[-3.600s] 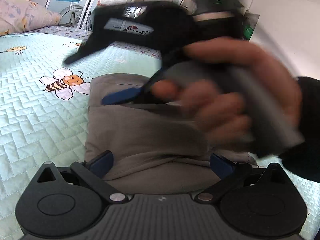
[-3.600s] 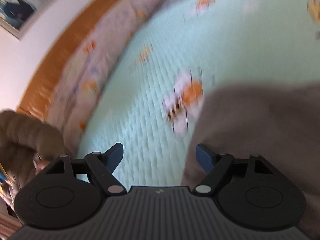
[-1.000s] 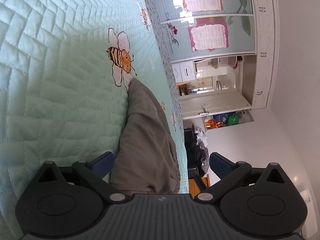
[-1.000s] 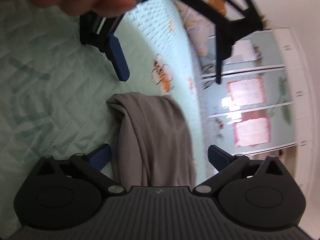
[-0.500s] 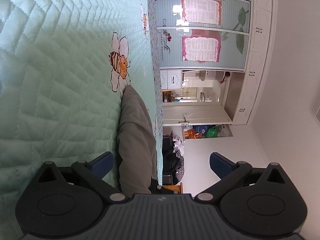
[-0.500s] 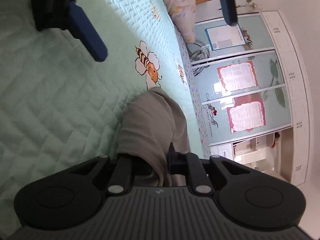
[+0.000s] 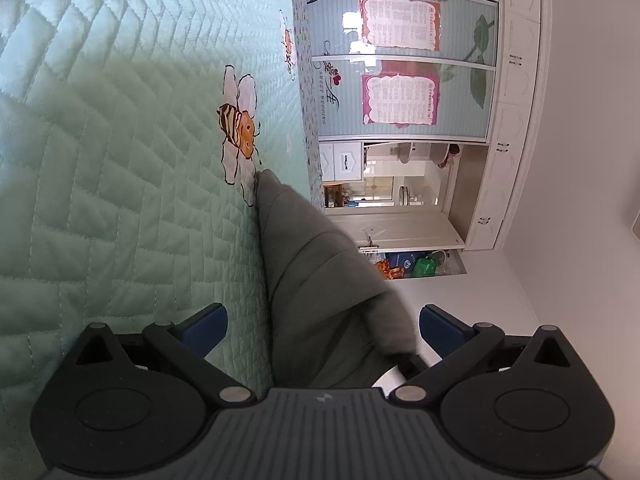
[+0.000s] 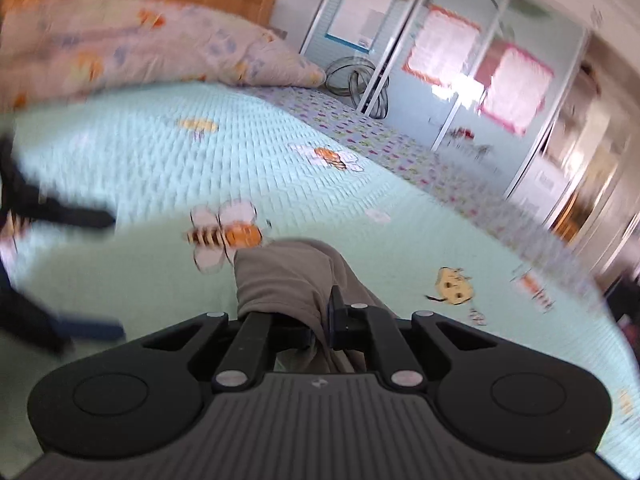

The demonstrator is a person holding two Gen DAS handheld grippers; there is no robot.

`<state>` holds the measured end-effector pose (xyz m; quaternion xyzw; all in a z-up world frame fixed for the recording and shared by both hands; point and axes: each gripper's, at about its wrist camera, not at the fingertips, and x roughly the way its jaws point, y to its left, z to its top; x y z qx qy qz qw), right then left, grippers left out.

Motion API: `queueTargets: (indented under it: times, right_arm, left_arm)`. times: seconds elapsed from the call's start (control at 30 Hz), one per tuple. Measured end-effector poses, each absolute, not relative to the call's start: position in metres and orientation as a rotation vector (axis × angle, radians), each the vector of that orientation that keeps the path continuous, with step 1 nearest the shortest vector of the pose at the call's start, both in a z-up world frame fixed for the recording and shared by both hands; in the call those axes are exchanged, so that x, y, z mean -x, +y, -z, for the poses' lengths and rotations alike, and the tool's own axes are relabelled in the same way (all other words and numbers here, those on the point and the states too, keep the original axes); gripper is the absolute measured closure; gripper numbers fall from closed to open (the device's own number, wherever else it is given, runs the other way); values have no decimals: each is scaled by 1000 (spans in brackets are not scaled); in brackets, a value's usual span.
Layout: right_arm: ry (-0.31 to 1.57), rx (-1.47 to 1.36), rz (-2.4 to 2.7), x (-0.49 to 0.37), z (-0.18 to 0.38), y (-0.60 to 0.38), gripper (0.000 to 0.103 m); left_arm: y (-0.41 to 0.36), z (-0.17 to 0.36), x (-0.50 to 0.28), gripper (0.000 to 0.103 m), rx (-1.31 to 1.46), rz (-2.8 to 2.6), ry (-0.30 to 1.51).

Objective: Fold clothes
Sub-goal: 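Grasp the bundle edge with the right gripper and lift it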

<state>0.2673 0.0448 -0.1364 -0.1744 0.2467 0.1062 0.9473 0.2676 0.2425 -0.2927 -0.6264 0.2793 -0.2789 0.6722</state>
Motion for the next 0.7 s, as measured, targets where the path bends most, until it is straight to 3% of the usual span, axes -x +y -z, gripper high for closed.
queueTargets:
  times: [0.27, 0.4, 0.57, 0.7]
  right_arm:
    - [500, -146, -357, -301, 57, -1, 96]
    - [381, -507, -449, -293, 31, -61, 96]
    - [255, -1009, -371, -253, 84, -163, 95]
    - [311, -1248, -100, -207, 191, -241, 91]
  left_arm:
    - [242, 296, -267, 1, 1426, 628, 606]
    - [239, 293, -267, 1, 1391, 638, 597]
    - [236, 290, -260, 1, 1346, 652, 588]
    - [228, 285, -252, 1, 1275, 663, 596]
